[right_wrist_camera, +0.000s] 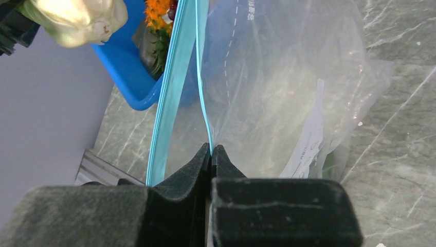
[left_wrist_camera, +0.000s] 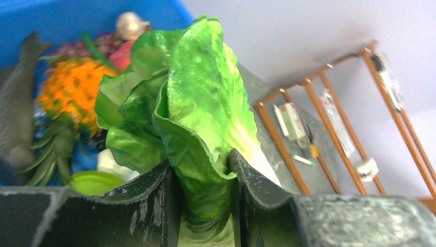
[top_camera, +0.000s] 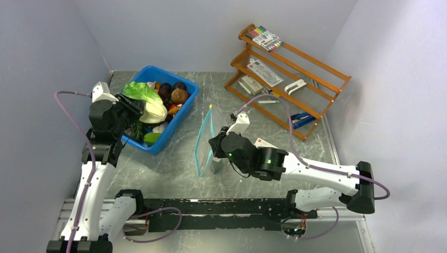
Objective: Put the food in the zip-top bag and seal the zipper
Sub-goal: Pick up the fake vegetable from the bin.
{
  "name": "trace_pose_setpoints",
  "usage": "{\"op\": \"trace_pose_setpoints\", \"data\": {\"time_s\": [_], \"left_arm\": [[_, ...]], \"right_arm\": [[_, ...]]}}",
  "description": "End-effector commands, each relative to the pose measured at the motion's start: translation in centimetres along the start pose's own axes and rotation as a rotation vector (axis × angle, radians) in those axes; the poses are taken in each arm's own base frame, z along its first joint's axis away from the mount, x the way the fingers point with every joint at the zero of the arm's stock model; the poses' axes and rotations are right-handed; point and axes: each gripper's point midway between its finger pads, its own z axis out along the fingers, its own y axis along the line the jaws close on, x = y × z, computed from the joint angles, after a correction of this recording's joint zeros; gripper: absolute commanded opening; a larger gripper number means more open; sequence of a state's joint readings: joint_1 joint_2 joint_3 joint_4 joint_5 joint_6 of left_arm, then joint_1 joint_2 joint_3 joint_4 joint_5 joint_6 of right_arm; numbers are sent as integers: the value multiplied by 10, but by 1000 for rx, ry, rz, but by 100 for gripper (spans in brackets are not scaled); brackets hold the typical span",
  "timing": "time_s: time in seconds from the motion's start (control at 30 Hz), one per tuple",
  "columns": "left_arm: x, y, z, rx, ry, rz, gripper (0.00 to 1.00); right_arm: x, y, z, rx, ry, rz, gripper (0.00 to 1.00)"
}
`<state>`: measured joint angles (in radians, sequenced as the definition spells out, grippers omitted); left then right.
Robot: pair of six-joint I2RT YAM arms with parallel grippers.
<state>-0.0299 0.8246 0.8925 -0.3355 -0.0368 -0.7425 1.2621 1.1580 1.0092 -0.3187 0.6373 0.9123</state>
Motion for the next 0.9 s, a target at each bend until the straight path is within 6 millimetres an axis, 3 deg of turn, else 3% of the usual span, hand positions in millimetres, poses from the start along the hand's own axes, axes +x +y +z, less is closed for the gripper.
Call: {"op": "trace_pose_setpoints", "data": {"time_s": [0.0,0.4,0.6,0.87], "left_arm": [[-11,-59,-24,334,-41,132,33],[7,-129,-112,906,-67,269,32],[4,-145,-152,1074,-119,262,34],[18,-134,-155,1147,-186,234,35]], "right_arm": [[-10,12,2,-14,-10,28,0],[-3,36,26,-53,64,76,0],[-8,52,38,-135,99,178,0],[-13,71,48,-231,133,285,0]]}}
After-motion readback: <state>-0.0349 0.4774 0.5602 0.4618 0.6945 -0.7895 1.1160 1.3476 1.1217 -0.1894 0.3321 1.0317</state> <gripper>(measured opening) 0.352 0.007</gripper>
